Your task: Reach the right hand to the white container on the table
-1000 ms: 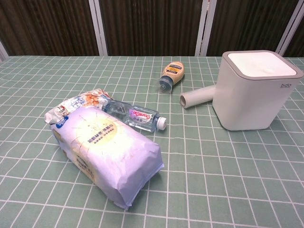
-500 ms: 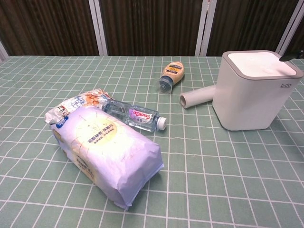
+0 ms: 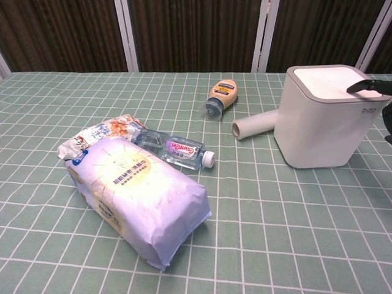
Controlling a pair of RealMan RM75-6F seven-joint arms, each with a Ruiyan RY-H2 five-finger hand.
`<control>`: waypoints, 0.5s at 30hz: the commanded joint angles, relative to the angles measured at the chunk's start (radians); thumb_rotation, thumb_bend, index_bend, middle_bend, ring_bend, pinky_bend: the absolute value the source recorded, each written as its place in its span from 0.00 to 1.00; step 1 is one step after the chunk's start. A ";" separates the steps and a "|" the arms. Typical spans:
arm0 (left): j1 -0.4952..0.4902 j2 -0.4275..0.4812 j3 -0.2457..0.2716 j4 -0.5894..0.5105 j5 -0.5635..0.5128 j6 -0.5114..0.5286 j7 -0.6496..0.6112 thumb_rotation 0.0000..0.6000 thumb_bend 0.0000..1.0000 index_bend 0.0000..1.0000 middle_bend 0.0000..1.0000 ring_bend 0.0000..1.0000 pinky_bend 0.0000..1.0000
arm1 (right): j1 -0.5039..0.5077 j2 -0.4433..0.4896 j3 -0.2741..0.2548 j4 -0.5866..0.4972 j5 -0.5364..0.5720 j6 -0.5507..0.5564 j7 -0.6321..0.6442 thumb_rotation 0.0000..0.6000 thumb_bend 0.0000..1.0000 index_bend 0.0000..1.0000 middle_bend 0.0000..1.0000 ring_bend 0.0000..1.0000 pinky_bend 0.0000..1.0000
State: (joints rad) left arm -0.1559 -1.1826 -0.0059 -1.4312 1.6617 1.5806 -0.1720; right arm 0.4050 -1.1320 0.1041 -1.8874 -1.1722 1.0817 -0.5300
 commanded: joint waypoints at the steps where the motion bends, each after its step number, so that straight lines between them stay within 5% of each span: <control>1: 0.000 0.000 0.000 0.000 0.000 -0.002 0.000 1.00 0.51 0.42 0.40 0.32 0.49 | 0.005 -0.001 -0.005 0.006 0.004 -0.003 0.005 1.00 0.54 0.00 0.69 0.68 0.58; 15: 0.000 -0.001 -0.002 0.000 -0.002 -0.002 0.003 1.00 0.51 0.42 0.40 0.32 0.49 | 0.025 -0.004 -0.025 0.042 0.006 -0.026 0.063 1.00 0.54 0.00 0.69 0.68 0.58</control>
State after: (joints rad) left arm -0.1560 -1.1836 -0.0080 -1.4307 1.6600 1.5787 -0.1692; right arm 0.4285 -1.1356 0.0804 -1.8470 -1.1654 1.0570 -0.4689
